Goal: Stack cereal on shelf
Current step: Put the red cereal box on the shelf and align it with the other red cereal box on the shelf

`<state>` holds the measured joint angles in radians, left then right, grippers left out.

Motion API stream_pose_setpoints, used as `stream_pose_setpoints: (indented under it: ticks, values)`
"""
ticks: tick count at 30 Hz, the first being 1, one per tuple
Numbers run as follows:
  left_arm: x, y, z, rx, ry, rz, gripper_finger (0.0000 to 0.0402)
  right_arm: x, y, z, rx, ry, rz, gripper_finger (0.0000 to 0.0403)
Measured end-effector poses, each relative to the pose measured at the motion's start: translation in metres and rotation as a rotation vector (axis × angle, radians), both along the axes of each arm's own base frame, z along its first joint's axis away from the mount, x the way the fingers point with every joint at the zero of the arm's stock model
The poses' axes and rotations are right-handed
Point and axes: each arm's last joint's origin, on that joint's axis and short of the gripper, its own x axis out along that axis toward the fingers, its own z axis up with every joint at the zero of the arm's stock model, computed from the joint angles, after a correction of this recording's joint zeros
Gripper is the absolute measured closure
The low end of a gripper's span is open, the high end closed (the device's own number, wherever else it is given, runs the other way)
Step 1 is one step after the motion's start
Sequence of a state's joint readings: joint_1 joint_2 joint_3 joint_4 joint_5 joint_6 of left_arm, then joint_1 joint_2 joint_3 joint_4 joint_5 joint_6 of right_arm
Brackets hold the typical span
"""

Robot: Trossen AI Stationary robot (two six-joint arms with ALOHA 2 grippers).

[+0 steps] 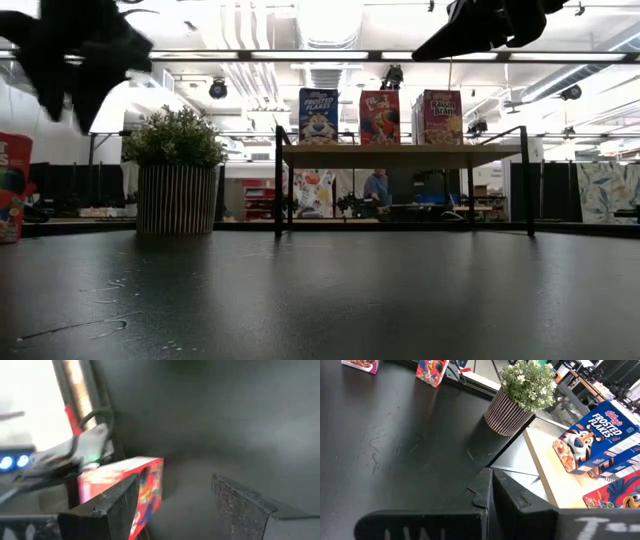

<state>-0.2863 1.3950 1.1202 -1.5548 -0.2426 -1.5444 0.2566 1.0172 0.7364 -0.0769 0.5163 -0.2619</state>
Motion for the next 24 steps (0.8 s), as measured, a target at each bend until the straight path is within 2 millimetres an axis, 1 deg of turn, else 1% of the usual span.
stream_pose_setpoints:
  ticks: [3,4,6,10,12,14,17,20,23,24]
  values:
    - [0.02,-0.003,0.01,-0.021,-0.083,-0.093,0.0173,0.0,0.0,0.0,-0.001,0.0,0.0,0.0394]
    - [0.026,-0.003,0.015,-0.021,-0.085,-0.091,0.0175,0.0,0.0,0.0,-0.001,0.0,0.0,0.0394]
    - [0.038,0.002,0.025,-0.017,-0.043,-0.047,0.018,0.0,0.0,0.0,-0.001,0.0,0.001,0.0394]
    - [0.062,0.019,0.029,-0.147,-0.056,-0.032,0.0191,0.0,0.0,0.0,-0.001,0.0,0.001,0.0394]
    - [0.069,0.029,0.025,-0.154,0.005,-0.048,0.0198,0.0,0.0,0.0,0.0,0.001,0.0,0.0394]
    - [0.076,0.037,0.016,-0.165,0.052,-0.086,0.0208,0.0,0.0,0.0,0.0,0.001,0.0,0.0394]
    - [0.082,0.043,0.006,-0.188,0.111,-0.121,0.0226,0.0,0.0,-0.002,-0.001,0.005,0.0,0.0394]
    - [0.083,0.041,-0.006,-0.233,0.165,-0.143,0.0252,0.0,0.0,-0.002,-0.004,0.009,0.0,0.0394]
    - [0.081,0.033,-0.012,-0.258,0.189,-0.143,0.0284,-0.001,-0.001,-0.003,-0.009,0.013,0.001,0.0394]
    - [0.082,0.029,-0.013,-0.269,0.173,-0.146,0.0295,-0.001,-0.001,-0.003,-0.012,0.014,0.002,0.0394]
